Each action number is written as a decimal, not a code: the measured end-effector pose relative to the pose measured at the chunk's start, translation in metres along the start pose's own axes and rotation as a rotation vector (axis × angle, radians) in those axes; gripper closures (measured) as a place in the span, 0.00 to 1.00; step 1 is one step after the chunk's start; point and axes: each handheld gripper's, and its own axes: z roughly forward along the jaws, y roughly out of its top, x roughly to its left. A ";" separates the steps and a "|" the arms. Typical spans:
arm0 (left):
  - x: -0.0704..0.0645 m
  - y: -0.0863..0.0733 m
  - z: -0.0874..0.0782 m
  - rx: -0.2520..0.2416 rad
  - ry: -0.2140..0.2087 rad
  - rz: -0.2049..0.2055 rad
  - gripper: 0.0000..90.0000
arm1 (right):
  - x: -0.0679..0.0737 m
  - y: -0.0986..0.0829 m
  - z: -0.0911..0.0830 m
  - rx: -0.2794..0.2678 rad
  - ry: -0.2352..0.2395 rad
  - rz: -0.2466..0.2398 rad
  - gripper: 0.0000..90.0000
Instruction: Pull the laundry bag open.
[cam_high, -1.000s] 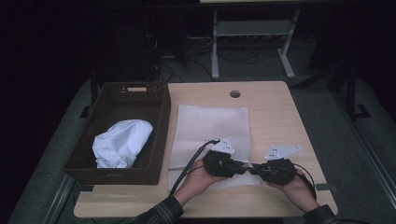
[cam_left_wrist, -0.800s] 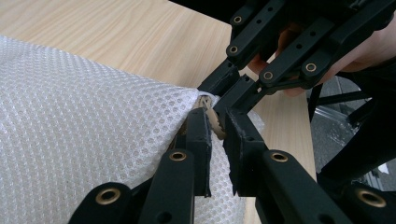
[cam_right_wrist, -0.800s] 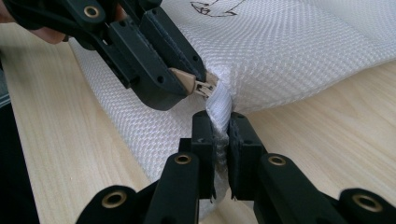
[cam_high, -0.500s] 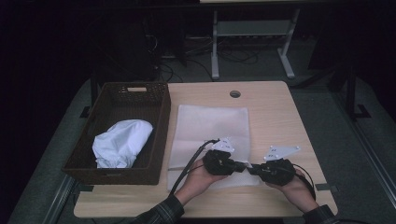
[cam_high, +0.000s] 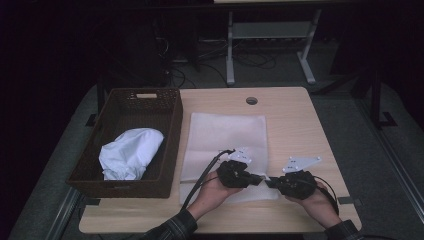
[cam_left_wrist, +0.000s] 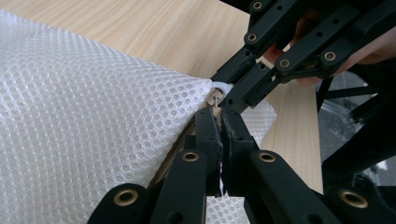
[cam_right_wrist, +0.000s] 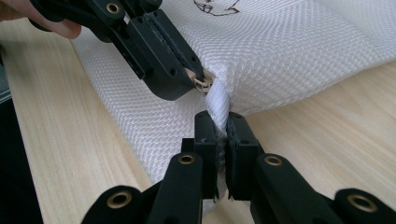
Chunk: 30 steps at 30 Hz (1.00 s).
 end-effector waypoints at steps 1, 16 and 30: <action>0.001 0.000 0.000 0.001 -0.003 -0.004 0.98 | 0.000 0.000 0.000 0.002 -0.001 -0.001 0.94; 0.003 -0.005 0.004 0.027 -0.024 -0.030 0.98 | 0.005 -0.005 0.001 0.013 -0.011 0.027 0.95; 0.009 -0.010 0.006 0.033 -0.035 -0.044 0.98 | 0.008 -0.005 0.003 0.007 -0.040 0.021 0.95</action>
